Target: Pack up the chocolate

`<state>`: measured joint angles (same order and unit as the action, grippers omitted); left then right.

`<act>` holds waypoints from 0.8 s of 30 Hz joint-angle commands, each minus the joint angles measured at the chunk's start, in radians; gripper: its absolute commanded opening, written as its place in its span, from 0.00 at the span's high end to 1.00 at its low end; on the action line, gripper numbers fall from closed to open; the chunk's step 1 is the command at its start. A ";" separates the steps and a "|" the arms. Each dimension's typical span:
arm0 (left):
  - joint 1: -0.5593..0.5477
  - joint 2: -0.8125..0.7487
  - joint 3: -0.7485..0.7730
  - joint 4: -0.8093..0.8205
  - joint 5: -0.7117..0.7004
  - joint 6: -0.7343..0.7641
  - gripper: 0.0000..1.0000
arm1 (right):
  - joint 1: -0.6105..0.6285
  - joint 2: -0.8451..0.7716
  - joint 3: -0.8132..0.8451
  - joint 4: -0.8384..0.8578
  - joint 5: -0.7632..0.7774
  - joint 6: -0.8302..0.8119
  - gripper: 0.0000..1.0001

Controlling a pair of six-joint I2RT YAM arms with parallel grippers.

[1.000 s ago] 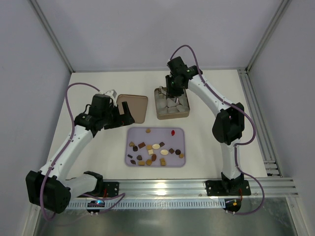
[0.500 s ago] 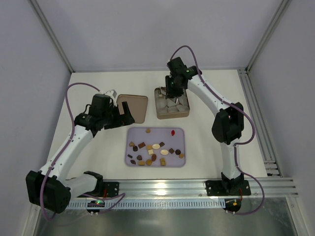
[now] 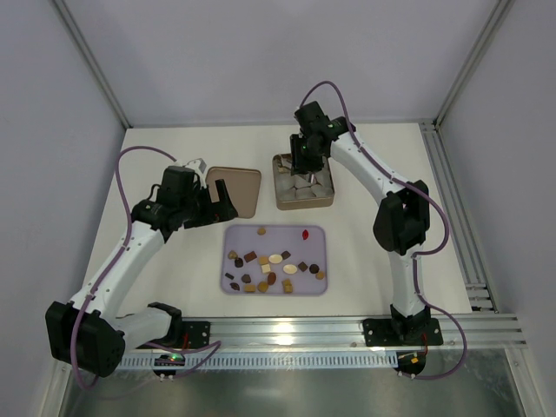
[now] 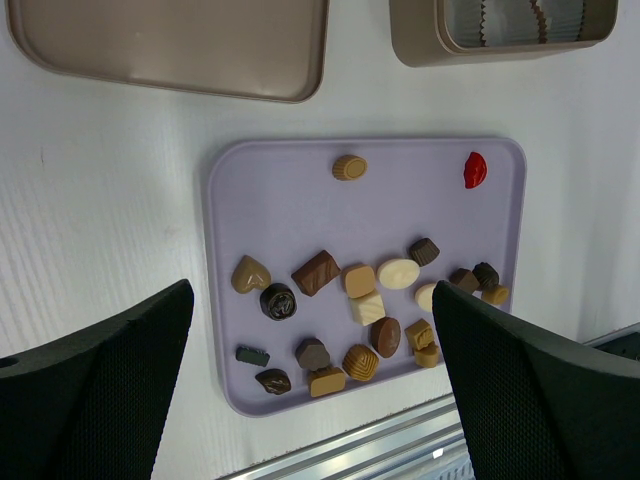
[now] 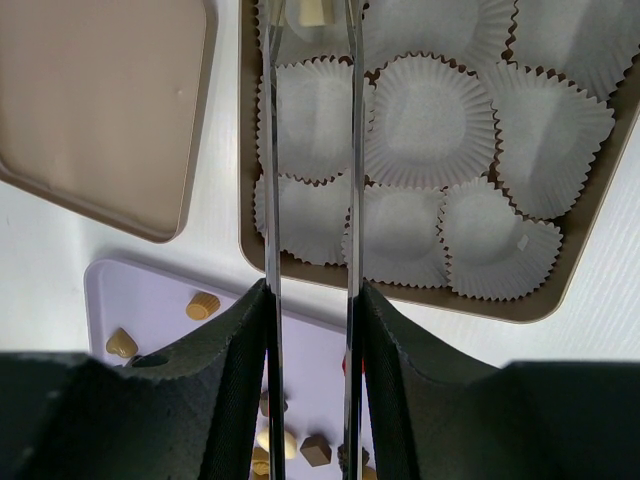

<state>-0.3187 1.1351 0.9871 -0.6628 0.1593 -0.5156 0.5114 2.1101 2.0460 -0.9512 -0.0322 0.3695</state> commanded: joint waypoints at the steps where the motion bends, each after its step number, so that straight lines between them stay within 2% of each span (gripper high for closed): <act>1: -0.002 -0.005 0.019 0.029 0.020 0.014 0.00 | 0.006 -0.016 0.043 0.012 0.015 0.002 0.58; 8: -0.002 -0.006 0.018 0.029 0.022 0.015 0.00 | 0.006 -0.096 0.031 -0.001 0.028 0.002 0.58; 15: -0.002 -0.009 0.019 0.029 0.019 0.014 0.00 | 0.006 -0.265 -0.067 -0.018 0.064 0.008 0.59; 24: -0.002 -0.005 0.016 0.029 0.017 0.014 0.00 | 0.094 -0.556 -0.383 -0.029 0.120 0.051 0.59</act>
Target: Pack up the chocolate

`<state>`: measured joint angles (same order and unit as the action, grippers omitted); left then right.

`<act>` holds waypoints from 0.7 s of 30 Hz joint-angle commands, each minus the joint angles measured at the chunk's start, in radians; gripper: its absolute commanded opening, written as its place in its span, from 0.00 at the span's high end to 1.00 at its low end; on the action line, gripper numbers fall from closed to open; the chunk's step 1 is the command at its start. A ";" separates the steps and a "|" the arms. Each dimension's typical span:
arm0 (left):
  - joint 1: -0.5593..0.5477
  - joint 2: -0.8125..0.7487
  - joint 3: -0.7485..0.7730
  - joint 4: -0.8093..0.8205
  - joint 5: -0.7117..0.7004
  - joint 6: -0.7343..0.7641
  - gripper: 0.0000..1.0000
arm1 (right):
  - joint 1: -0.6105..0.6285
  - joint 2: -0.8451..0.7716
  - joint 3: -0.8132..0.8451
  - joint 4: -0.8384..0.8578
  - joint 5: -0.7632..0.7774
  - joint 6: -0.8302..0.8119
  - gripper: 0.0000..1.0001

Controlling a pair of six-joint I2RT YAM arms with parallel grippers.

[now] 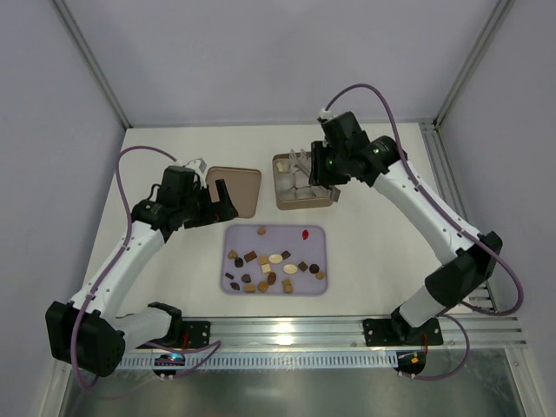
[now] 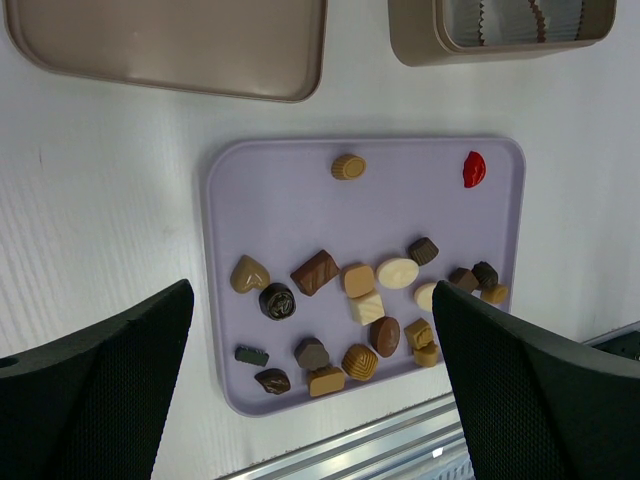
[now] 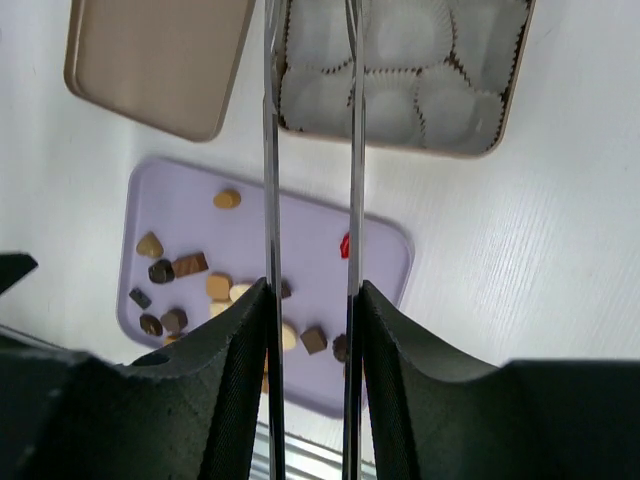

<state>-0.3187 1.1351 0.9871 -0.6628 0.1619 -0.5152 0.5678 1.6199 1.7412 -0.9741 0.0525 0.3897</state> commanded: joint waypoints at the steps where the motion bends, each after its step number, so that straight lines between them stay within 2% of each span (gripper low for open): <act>1: -0.002 -0.005 0.018 0.029 0.014 0.014 0.00 | 0.053 -0.083 -0.135 -0.002 0.041 0.040 0.59; 5: -0.003 0.002 0.018 0.029 0.021 0.011 0.00 | 0.168 -0.127 -0.229 -0.024 0.087 0.083 0.59; 8: -0.002 0.005 0.019 0.029 0.024 0.011 0.00 | 0.208 -0.159 -0.307 -0.029 0.098 0.115 0.59; 16: -0.002 0.014 0.018 0.031 0.028 0.009 0.00 | 0.257 -0.247 -0.480 -0.029 0.118 0.193 0.59; 21: -0.002 0.018 0.019 0.032 0.036 0.009 0.00 | 0.273 -0.275 -0.514 -0.034 0.122 0.219 0.59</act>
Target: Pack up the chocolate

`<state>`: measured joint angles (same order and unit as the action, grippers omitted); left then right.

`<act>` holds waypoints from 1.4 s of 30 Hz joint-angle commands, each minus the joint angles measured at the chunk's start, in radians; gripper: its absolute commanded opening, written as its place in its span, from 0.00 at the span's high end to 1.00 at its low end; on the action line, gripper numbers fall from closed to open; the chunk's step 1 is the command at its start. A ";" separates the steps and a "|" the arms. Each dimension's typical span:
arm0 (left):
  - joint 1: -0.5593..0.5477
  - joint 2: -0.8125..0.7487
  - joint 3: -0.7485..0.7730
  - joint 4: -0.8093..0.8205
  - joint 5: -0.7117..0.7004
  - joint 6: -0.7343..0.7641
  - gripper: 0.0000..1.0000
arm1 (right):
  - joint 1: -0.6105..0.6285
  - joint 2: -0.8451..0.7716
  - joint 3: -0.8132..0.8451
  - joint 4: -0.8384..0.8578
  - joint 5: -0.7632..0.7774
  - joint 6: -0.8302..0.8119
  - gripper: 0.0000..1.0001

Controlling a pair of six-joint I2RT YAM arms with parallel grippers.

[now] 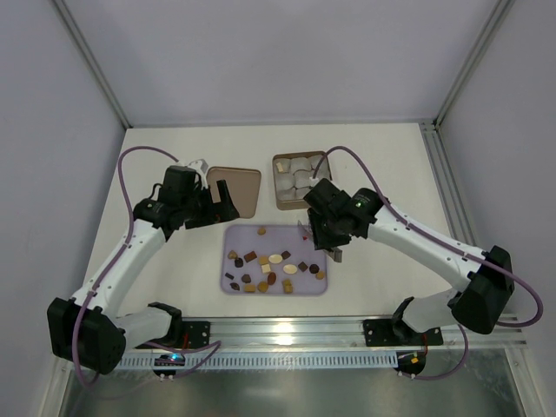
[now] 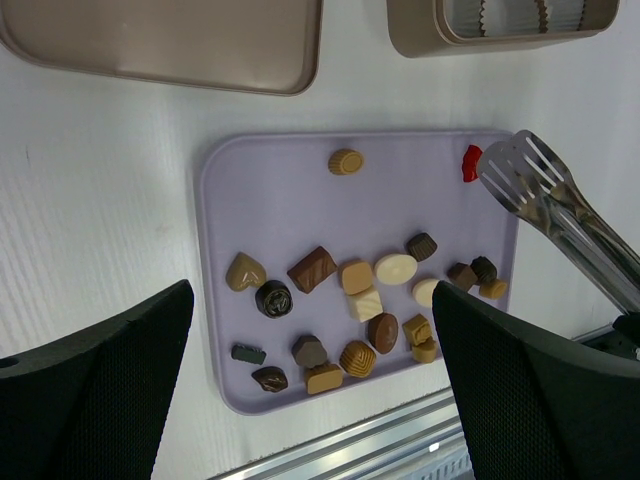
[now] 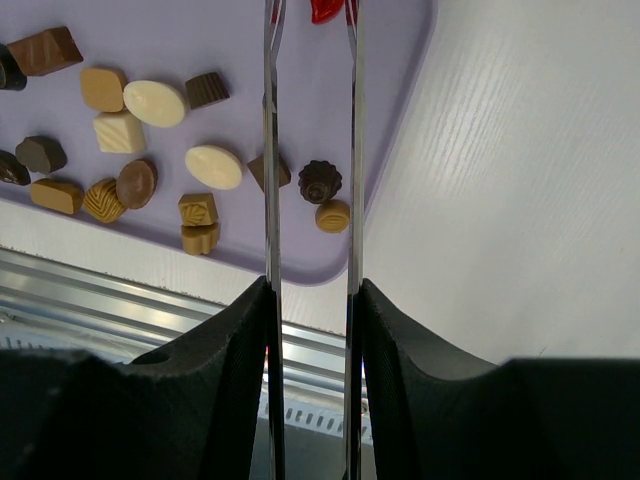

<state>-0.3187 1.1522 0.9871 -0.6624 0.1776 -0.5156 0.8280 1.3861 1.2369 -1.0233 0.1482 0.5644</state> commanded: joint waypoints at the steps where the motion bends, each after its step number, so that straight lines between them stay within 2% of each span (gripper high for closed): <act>1: -0.002 0.003 0.018 0.032 0.020 0.009 0.00 | 0.016 -0.048 -0.011 0.012 0.028 0.048 0.59; 7: -0.002 0.001 0.018 0.034 0.022 0.006 0.00 | 0.017 -0.041 -0.030 0.003 0.056 0.048 0.58; 27: -0.003 -0.008 0.012 0.034 0.031 0.009 0.00 | 0.026 0.048 -0.034 0.058 0.008 0.031 0.59; 42: -0.003 -0.002 0.012 0.034 0.036 0.009 0.00 | 0.036 0.037 -0.017 0.034 -0.012 0.031 0.63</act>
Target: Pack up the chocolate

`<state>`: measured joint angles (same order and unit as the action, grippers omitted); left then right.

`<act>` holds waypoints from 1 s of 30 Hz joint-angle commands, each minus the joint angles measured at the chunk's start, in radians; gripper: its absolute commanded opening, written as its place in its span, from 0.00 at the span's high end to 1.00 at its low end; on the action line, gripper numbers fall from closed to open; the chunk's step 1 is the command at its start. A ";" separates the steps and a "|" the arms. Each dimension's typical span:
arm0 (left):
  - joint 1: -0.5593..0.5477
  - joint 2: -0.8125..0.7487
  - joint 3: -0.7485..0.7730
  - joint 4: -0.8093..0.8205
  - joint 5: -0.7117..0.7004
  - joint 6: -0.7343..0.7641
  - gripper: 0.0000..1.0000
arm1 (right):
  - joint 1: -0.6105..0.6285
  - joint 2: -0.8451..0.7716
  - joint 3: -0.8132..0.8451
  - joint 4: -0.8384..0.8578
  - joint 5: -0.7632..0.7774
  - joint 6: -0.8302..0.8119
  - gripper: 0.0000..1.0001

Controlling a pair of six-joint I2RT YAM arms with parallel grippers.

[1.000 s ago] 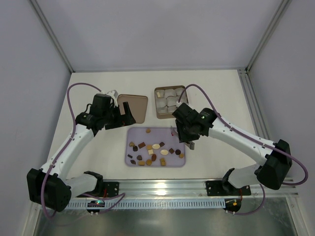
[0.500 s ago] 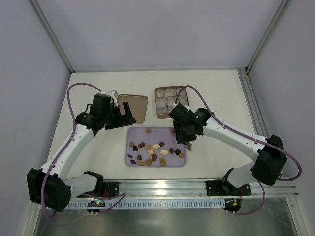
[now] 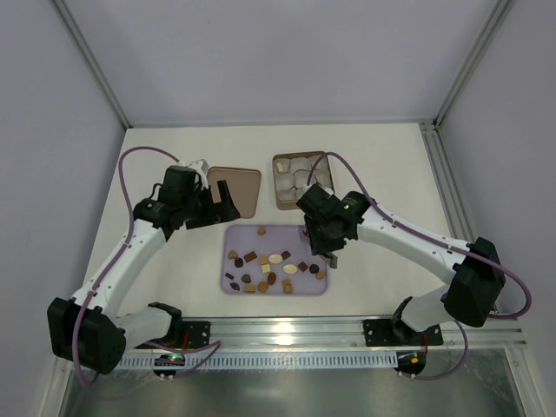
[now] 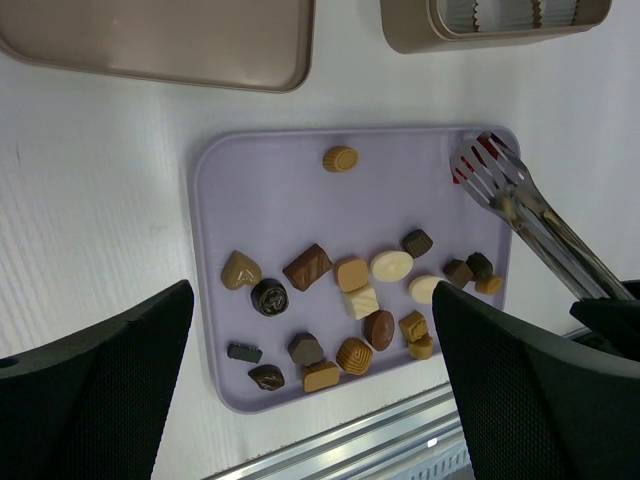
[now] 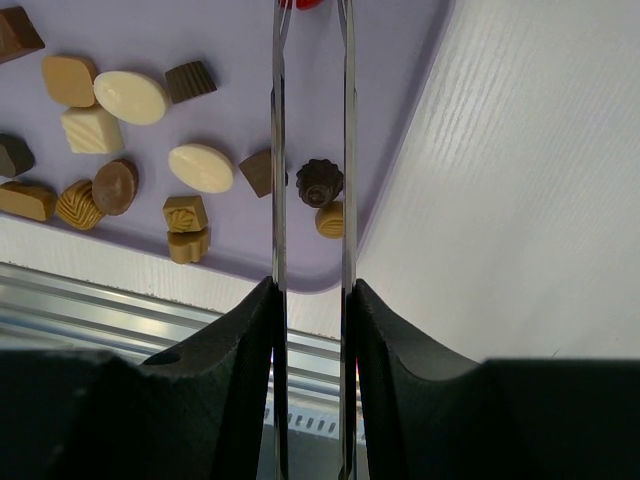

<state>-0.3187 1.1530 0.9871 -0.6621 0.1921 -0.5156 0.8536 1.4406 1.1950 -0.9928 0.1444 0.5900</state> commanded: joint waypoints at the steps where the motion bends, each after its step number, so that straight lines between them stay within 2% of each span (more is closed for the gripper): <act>1: -0.002 -0.003 0.012 0.033 0.023 0.009 0.00 | 0.010 -0.017 0.026 0.003 -0.009 0.004 0.63; 7: -0.002 -0.001 0.009 0.033 0.023 0.009 0.00 | 0.015 -0.022 0.041 -0.004 -0.011 0.001 0.66; 30: -0.002 0.001 0.008 0.033 0.021 0.011 0.00 | 0.015 -0.029 0.118 -0.038 -0.022 -0.016 0.67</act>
<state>-0.3187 1.1530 0.9871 -0.6621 0.1955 -0.5156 0.8623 1.4403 1.2591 -1.0271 0.1268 0.5823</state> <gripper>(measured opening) 0.996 0.335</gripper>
